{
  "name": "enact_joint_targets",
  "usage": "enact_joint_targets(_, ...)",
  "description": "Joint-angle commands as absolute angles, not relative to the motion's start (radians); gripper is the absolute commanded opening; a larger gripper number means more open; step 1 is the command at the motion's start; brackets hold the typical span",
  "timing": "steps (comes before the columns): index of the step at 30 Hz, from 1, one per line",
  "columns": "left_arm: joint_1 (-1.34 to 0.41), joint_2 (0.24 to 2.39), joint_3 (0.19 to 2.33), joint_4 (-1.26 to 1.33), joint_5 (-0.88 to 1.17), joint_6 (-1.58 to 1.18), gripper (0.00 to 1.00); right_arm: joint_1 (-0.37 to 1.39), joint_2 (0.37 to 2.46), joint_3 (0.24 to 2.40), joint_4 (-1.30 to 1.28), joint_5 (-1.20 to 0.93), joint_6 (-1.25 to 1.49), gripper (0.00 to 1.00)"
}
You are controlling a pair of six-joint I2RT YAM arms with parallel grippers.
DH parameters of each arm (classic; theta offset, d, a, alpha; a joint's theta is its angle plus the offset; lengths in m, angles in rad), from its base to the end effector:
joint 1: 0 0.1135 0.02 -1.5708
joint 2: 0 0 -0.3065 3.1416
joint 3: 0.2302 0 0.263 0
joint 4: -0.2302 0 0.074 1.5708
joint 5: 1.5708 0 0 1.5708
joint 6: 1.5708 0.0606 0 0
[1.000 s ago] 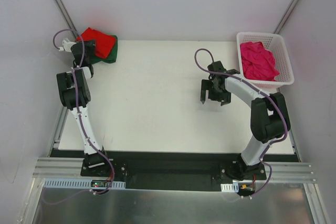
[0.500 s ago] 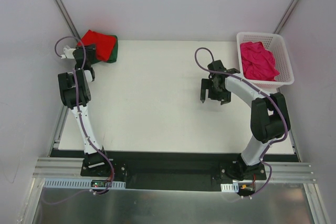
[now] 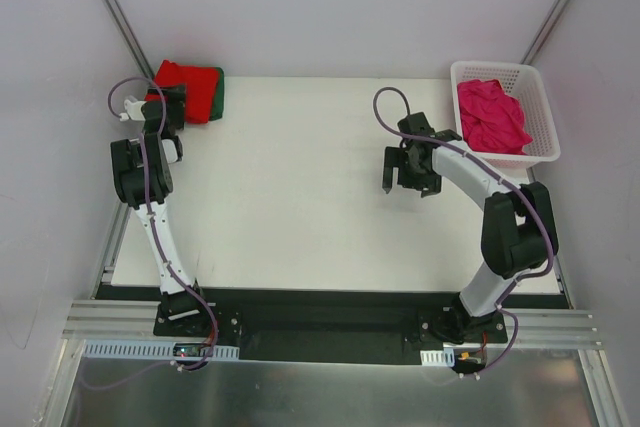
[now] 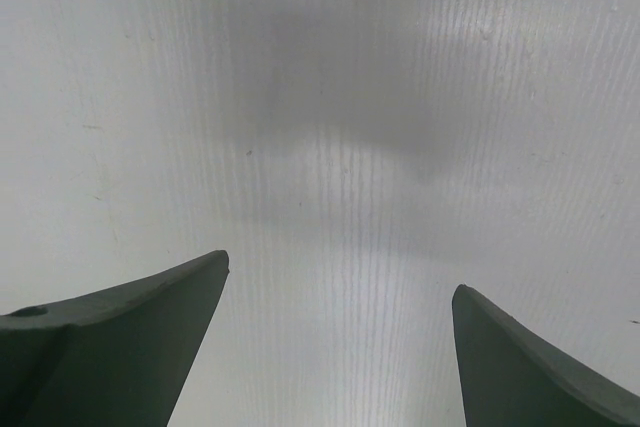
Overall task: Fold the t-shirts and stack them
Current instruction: Put the neatly folded tshirt into the corner of the board with the left arm
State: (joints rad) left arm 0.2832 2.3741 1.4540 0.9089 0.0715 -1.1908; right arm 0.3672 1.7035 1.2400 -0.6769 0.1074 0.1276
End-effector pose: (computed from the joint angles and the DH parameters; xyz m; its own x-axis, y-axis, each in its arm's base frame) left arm 0.5561 0.1573 0.1574 0.1911 -0.9091 -0.3701 -0.0879 0.3597 -0.9289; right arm 0.3499 0.1276 0.2345 -0.8814 -0.2035 -0.4262 -0.2047 0.9779 -0.0435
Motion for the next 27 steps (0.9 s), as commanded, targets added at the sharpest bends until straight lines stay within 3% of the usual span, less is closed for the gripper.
enact_joint_targets(1, 0.284, 2.295, 1.420, 0.931, 0.113, -1.187, 0.88, 0.371, 1.634, 1.229, -0.677, 0.107, 0.137, 0.96)
enact_joint_targets(6, 0.284, 2.276, 1.405, 0.936, 0.141, -1.197, 0.84, 0.371, 1.615, 1.209, -0.672, 0.109, 0.140, 0.96)
enact_joint_targets(7, 0.284, 2.275, 1.408, 0.937, 0.146, -1.193, 0.56, 0.371, 1.615, 1.207, -0.669, 0.106, 0.141, 0.96)
enact_joint_targets(9, 0.282, 2.276, 1.420, 0.934, 0.158, -1.195, 0.13, 0.371, 1.614, 1.207, -0.667, 0.103, 0.141, 0.96)
enact_joint_targets(10, 0.285, 2.278, 1.422, 0.937, 0.161, -1.207, 0.00, 0.371, 1.611, 1.206, -0.669, 0.104, 0.141, 0.96)
enact_joint_targets(27, 0.287, 2.468, 1.574, 1.169, 0.166, -1.636, 0.00, 0.371, 1.614, 1.204, -0.673, 0.109, 0.141, 0.96)
